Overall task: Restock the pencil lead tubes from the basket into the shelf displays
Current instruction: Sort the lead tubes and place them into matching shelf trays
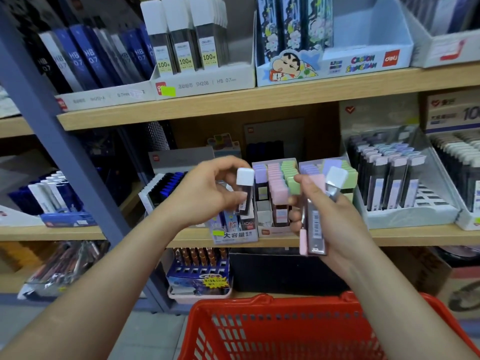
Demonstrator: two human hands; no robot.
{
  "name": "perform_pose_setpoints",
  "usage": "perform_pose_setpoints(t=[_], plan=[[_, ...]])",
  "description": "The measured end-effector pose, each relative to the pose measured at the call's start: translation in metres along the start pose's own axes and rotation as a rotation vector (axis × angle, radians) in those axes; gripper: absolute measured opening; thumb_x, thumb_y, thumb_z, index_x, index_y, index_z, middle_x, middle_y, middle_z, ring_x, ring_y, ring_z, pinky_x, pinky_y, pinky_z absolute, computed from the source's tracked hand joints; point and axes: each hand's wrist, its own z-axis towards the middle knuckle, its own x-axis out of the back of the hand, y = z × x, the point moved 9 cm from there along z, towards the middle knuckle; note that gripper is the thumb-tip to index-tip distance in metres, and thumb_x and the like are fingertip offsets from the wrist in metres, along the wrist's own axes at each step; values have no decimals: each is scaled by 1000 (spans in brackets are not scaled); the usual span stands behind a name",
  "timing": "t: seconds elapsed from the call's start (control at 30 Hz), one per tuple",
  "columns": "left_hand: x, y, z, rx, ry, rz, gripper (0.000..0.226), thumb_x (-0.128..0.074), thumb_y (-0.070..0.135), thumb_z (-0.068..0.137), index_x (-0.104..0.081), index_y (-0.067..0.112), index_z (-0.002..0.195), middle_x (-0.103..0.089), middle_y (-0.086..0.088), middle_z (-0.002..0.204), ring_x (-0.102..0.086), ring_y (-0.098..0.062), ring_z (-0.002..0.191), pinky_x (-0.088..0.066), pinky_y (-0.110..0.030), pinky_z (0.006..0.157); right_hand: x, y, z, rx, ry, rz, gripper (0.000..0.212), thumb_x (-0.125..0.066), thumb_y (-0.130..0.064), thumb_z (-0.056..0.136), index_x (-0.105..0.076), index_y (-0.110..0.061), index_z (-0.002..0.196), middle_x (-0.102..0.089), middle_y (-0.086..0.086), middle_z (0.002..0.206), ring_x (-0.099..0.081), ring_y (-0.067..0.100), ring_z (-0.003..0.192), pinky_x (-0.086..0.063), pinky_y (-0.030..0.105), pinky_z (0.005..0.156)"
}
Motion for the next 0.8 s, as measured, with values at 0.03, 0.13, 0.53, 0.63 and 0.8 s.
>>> perform_pose_setpoints(t=[0.03, 0.13, 0.53, 0.63, 0.8], plan=[[2, -4, 0, -5, 31, 16, 31, -71, 0, 82, -65, 27, 96, -70, -9, 88, -71, -27, 74, -58, -49, 77, 5, 2, -1, -8, 9, 5, 22, -63, -33, 93, -66, -17, 107, -65, 5, 75, -56, 14, 60, -47, 28, 57], [-2, -17, -1, 3, 74, 107, 20, -75, 10, 81, -67, 27, 90, -72, -1, 82, -68, -16, 80, -56, -41, 80, 8, 11, -2, -41, -2, -1, 22, -64, -32, 92, -67, -17, 108, -64, 5, 75, -54, 16, 60, -45, 29, 56], [-17, -21, -8, -106, 177, 393, 31, -80, 18, 77, -65, 31, 100, -56, 10, 83, -55, -10, 85, -46, -29, 77, 2, 18, -6, -34, -26, -39, 19, -63, -28, 93, -65, -14, 105, -62, 2, 69, -53, 12, 54, -45, 24, 49], [-16, -23, -8, -99, 217, 365, 29, -79, 19, 78, -67, 30, 102, -54, 15, 85, -52, -9, 87, -43, -27, 79, 1, 20, -7, -42, -28, -40, 19, -62, -27, 93, -65, -13, 105, -61, 2, 68, -53, 12, 54, -45, 25, 50], [-20, -26, -12, -288, 265, 596, 28, -73, 34, 79, -76, 17, 101, -66, 8, 91, -46, -17, 91, -45, -37, 78, 0, 23, -7, -57, -43, -30, 20, -62, -28, 93, -65, -14, 107, -60, 3, 69, -54, 13, 54, -44, 25, 50]])
